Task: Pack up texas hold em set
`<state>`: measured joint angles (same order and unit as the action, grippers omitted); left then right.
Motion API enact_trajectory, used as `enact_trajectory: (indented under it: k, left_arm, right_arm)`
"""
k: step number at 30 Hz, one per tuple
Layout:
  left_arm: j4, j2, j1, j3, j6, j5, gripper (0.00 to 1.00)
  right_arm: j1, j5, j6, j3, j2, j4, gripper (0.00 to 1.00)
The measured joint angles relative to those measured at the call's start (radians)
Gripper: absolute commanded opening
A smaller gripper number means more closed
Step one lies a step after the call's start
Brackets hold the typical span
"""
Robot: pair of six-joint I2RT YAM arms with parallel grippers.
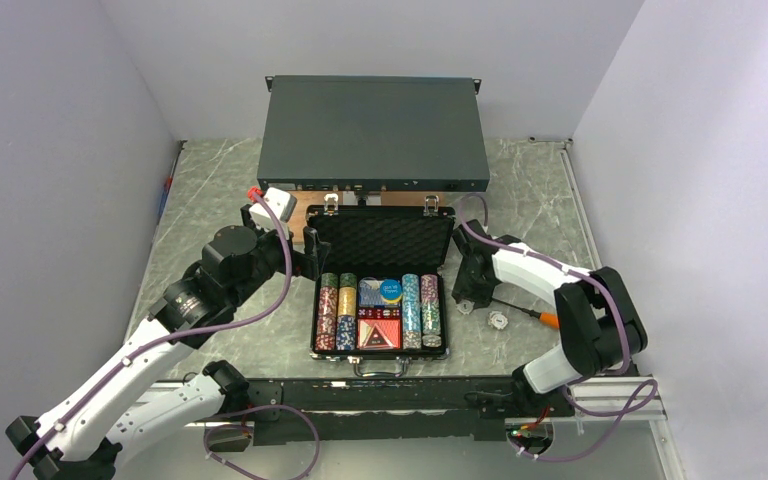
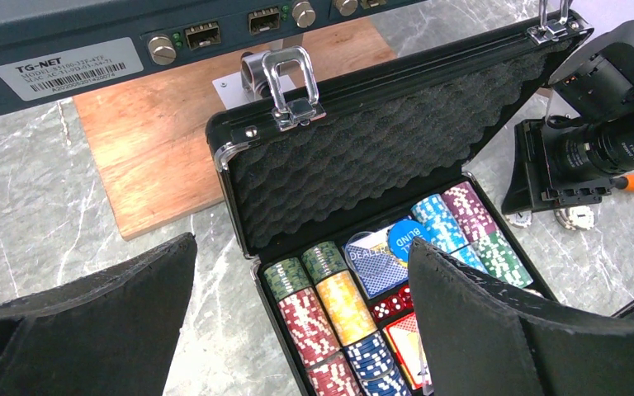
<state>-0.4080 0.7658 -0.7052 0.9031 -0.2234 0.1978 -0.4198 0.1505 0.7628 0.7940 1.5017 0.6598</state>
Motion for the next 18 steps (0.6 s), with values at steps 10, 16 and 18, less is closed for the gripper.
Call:
enact_trajectory:
  k: [10, 16, 18]
  left_arm:
    - [0.0, 0.004, 0.0, 0.0, 0.0, 0.0, 0.99]
    - [0.0, 0.004, 0.0, 0.0, 0.0, 0.0, 0.99]
    - [0.0, 0.004, 0.0, 0.0, 0.0, 0.0, 0.99]
  right_arm:
    - [0.02, 0.032, 0.023, -0.01, -0.082, 0.042, 0.25]
    - [0.025, 0.018, 0.017, -0.02, -0.114, 0.058, 0.55]
    - [0.021, -0.003, 0.025, -0.045, -0.143, 0.06, 0.71]
